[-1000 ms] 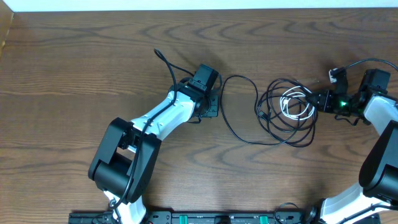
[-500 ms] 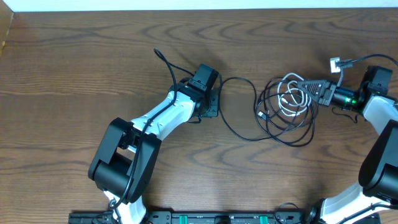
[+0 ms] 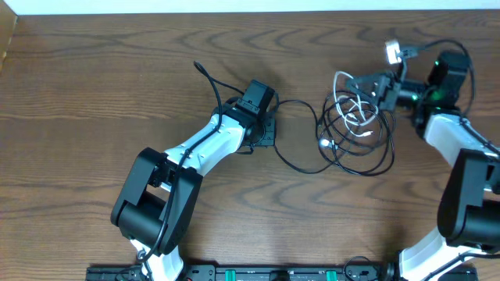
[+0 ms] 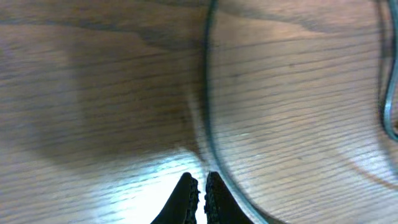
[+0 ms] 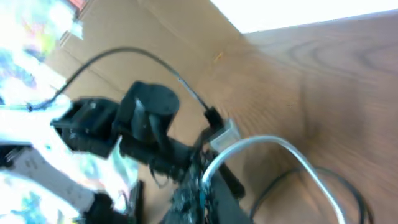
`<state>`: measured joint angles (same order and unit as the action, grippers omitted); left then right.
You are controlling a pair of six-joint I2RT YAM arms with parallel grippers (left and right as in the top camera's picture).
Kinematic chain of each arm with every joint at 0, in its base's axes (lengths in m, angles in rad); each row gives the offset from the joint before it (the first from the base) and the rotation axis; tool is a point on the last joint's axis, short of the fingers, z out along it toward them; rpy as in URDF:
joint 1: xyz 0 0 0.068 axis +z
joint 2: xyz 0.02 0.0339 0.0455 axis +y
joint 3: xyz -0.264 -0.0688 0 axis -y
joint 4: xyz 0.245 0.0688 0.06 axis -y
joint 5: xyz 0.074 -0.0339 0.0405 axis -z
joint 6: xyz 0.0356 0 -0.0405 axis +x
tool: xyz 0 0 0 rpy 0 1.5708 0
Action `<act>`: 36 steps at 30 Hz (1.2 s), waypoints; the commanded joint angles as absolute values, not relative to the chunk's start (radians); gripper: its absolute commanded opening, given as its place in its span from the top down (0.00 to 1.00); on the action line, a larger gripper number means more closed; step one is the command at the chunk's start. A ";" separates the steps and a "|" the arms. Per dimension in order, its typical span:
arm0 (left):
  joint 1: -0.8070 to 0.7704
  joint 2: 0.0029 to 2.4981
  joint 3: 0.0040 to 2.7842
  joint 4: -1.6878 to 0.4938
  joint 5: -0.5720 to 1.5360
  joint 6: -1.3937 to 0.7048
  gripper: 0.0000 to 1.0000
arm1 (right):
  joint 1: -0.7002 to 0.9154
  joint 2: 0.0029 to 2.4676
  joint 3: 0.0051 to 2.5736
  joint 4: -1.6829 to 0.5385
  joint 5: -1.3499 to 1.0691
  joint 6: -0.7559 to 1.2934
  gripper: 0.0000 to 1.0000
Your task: Untangle cables
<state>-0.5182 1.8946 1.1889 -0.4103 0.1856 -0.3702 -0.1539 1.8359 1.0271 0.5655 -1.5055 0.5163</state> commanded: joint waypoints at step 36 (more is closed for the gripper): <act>-0.458 1.472 1.188 -0.350 0.312 -0.311 0.93 | -0.044 1.829 1.135 1.507 -1.195 1.638 0.99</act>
<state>-0.4564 1.4975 1.1877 -0.3473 0.2615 -0.3325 -0.0639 1.8336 1.0843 1.5177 -1.2587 1.6207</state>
